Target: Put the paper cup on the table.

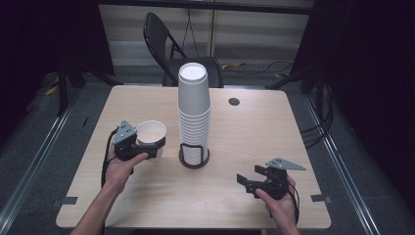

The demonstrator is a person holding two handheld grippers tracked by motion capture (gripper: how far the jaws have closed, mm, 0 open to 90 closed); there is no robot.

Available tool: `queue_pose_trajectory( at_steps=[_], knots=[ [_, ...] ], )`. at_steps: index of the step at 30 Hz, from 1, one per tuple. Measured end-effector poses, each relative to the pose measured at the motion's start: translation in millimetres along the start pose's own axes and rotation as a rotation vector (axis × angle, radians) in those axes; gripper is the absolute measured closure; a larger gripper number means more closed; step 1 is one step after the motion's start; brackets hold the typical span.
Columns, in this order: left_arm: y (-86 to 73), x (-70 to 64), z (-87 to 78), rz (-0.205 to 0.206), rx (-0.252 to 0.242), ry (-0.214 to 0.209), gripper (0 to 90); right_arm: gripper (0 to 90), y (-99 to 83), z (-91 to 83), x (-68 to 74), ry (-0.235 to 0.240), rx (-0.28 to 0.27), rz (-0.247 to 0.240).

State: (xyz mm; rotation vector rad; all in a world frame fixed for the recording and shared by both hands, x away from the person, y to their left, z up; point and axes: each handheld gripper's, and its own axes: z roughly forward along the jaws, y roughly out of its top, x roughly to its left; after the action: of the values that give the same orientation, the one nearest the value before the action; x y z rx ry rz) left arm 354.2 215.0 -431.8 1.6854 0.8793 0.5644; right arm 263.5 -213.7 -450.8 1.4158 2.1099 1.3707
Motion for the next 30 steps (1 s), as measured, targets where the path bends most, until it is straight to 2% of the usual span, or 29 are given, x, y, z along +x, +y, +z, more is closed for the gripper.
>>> queue_pose_trajectory(
  at_steps=[5, 8, 10, 12, 14, 16, 20, 24, 28, 30],
  knots=[
    [-5.5, 4.7, 9.7, -0.003, 0.019, -0.001, 8.6, 14.8, 0.2, 0.6, 2.0, 0.002, 0.004, -0.007],
    [-9.0, 6.4, 16.6, 0.018, 0.029, 0.008, 8.6, 14.8, 0.4, -0.3, 2.8, 0.002, 0.001, -0.01],
    [-10.6, 6.0, 18.8, -0.009, 0.033, -0.007, 8.4, 14.8, 0.6, -0.4, 2.9, 0.002, 0.001, -0.011],
    [-12.1, 4.0, 20.9, 0.02, 0.039, -0.001, 8.4, 14.8, 0.4, -0.1, 2.6, 0.0, 0.003, -0.009],
    [-14.3, 4.4, 24.1, 0.022, 0.05, 0.0, 8.4, 14.7, 0.1, 1.5, 1.8, -0.001, 0.007, -0.005],
    [-17.4, 7.1, 27.0, 0.042, 0.048, 0.014, 8.4, 14.8, -0.4, 2.8, 1.1, 0.001, 0.013, -0.003],
    [-24.4, 12.9, 32.3, 0.023, 0.047, 0.029, 8.3, 14.9, -0.9, 2.7, 1.6, -0.005, 0.016, -0.002],
    [-27.6, 12.9, 31.8, 0.024, 0.034, 0.026, 8.2, 14.9, -0.5, 2.5, 1.8, -0.003, 0.021, -0.003],
    [-31.0, 13.1, 29.8, 0.032, 0.06, 0.014, 9.1, 14.9, -0.6, 2.6, 2.4, -0.001, 0.02, -0.003],
    [-32.4, 13.8, 29.1, 0.026, 0.096, 0.011, 10.3, 14.9, -0.6, 2.5, 2.8, 0.0, 0.02, -0.003]
  ],
)
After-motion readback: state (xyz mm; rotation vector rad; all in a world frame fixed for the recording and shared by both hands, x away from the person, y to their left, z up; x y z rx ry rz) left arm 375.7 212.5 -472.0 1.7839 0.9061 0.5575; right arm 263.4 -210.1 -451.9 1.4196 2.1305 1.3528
